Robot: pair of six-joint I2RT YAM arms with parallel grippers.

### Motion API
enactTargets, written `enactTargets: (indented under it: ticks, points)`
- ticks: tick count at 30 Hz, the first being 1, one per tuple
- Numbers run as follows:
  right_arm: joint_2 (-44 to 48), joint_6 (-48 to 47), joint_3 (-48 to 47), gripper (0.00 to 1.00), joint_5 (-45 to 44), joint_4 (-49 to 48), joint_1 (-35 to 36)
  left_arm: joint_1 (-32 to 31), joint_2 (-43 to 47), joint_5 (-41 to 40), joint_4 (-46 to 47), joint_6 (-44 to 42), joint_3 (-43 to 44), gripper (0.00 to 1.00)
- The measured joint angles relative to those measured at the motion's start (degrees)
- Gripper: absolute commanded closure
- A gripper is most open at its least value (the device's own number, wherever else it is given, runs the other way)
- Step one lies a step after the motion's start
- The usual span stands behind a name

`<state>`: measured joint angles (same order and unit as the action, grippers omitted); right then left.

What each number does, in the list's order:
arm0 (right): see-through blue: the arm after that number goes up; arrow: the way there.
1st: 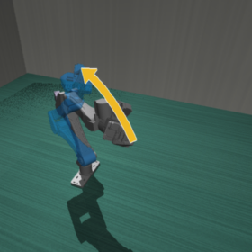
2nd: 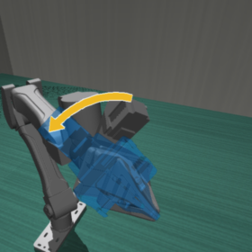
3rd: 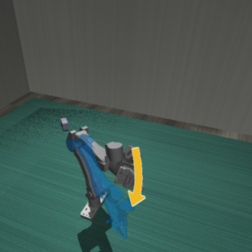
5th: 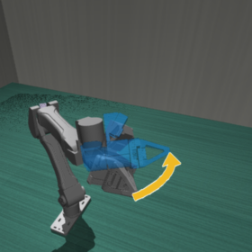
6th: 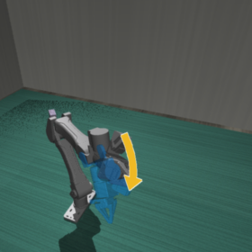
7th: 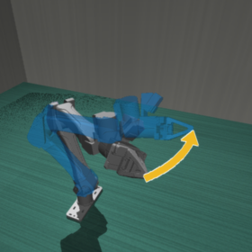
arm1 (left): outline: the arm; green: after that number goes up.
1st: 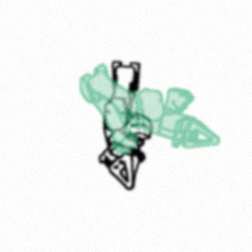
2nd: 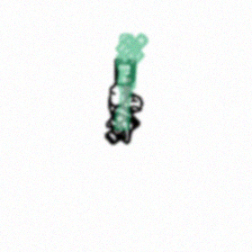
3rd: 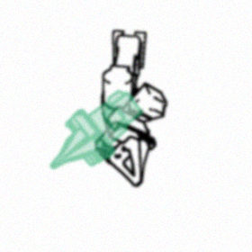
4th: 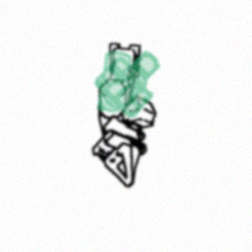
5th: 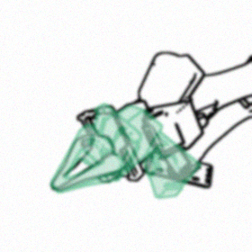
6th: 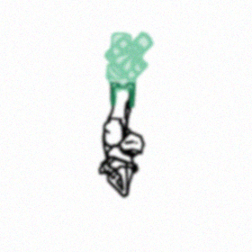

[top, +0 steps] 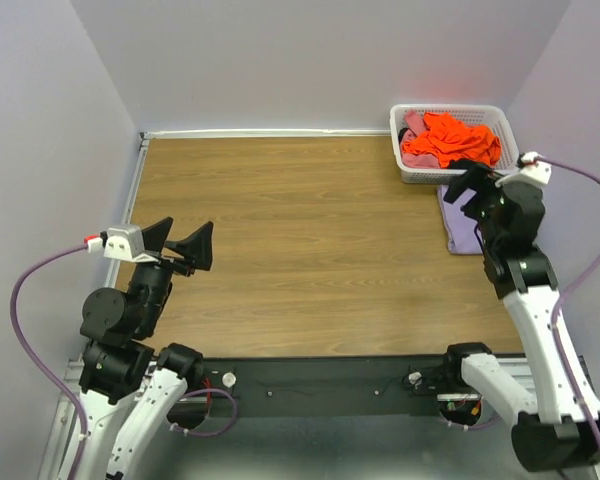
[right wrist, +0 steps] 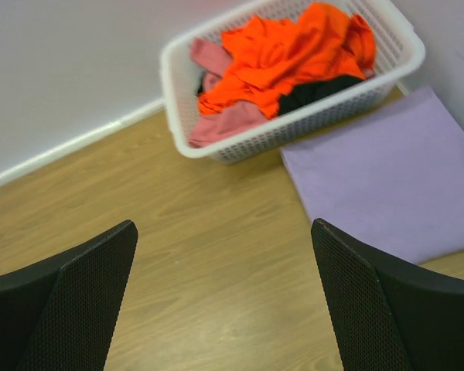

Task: Fold and stack the t-shirts
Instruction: Grab the tshirt from the pile

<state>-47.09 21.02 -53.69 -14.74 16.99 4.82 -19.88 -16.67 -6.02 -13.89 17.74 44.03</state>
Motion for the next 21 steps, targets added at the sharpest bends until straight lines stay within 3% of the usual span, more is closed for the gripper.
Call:
enactTargets:
  ticks: [4,10,15,21]
  points:
    - [-12.3,-0.2,-7.0,0.00,-3.7,0.4,0.0,-1.5,0.3,0.0,-0.3,1.4,-1.5,0.03]
    - [-37.0,-2.0,-25.7,0.00,-5.0,-0.2,-1.6,-1.6,-3.6,-1.7,0.2,4.3,-1.7,0.03]
    - [-55.8,0.7,-40.5,0.01,0.6,-0.6,-9.4,-1.6,-11.2,-3.2,0.5,9.1,-1.7,0.06]
    - [-74.8,7.5,-56.7,0.05,8.4,-0.3,-18.2,-1.6,-13.9,-5.0,0.4,13.9,-1.7,0.06]
